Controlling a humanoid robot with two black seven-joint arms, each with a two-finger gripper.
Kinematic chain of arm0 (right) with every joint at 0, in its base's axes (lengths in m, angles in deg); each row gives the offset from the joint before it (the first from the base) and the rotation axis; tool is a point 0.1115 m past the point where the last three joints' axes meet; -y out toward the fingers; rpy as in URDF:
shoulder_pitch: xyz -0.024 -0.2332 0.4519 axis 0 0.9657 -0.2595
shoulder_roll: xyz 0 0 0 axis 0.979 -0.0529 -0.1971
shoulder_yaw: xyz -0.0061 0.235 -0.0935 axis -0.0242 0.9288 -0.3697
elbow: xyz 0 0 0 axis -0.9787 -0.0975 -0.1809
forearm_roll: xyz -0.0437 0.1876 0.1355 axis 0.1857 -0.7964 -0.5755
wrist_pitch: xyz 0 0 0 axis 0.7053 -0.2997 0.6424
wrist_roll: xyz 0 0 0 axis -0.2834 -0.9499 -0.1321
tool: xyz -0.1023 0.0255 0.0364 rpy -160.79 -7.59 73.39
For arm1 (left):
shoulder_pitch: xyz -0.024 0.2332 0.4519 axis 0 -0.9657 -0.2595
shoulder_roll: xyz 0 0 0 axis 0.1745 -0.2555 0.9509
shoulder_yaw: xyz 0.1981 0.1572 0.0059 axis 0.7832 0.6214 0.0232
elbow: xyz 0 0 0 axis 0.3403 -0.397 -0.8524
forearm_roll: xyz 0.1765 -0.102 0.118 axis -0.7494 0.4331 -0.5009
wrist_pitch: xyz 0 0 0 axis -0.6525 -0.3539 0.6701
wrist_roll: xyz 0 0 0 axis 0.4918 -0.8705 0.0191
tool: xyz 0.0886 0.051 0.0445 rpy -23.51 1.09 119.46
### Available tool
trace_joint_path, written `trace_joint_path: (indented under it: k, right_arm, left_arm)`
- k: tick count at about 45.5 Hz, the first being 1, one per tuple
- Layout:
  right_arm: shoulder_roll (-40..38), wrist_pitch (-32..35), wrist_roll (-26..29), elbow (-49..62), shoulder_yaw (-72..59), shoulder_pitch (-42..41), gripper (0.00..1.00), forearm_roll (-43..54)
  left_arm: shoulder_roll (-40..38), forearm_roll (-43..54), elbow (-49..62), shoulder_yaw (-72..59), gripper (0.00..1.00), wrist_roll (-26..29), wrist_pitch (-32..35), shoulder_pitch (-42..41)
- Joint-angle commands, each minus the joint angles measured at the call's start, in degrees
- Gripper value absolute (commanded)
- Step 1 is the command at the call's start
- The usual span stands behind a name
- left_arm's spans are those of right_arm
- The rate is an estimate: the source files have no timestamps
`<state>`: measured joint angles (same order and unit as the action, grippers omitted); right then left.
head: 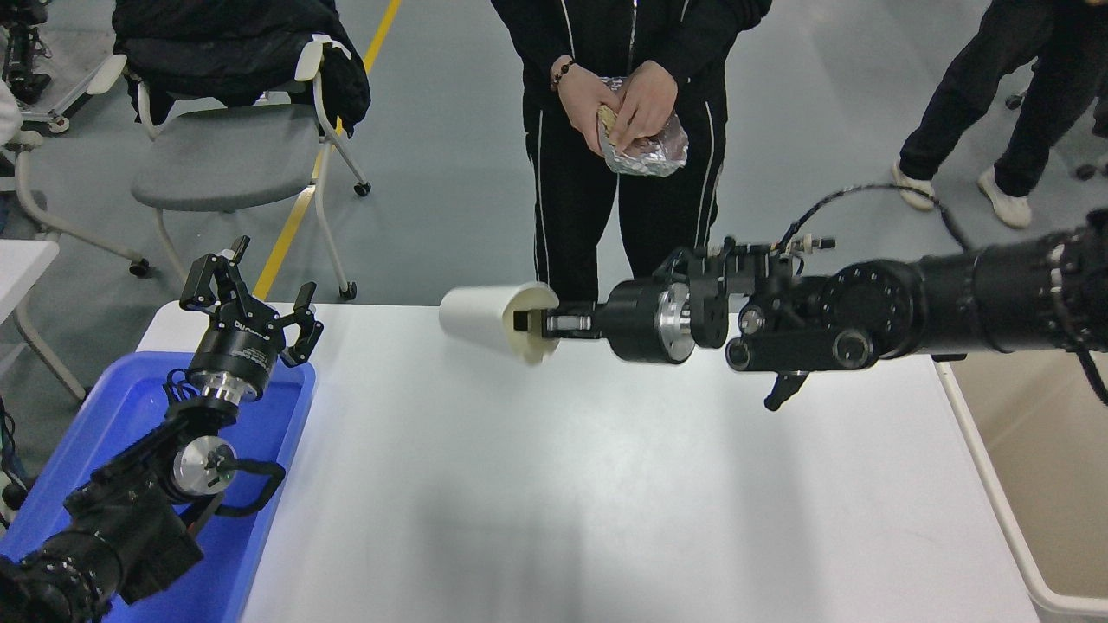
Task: Dispose of the paper cup in the dustbin
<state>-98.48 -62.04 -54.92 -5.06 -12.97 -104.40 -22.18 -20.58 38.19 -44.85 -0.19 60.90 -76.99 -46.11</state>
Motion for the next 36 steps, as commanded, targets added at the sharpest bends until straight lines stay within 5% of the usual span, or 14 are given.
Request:
trace_joint_path:
  k: [1,23,36]
  right_arm:
    - [-7.6,3.8,0.1,12.7,11.6,9.3,0.0,-6.2]
    - [-13.7,10.6,1.3,41.9,15.7,25.3,0.0,-18.2]
    - [-14.5,11.5,11.0,59.8,18.4,39.5,0.0,-22.5]
  left_arm:
    - [0.0,0.0,0.0,0.0,1.0,0.0,0.0,0.0]
    - [0.0,0.0,0.0,0.0,1.0,0.0,0.0,0.0]
    - [0.0,0.0,0.0,0.0,1.0,0.0,0.0,0.0]
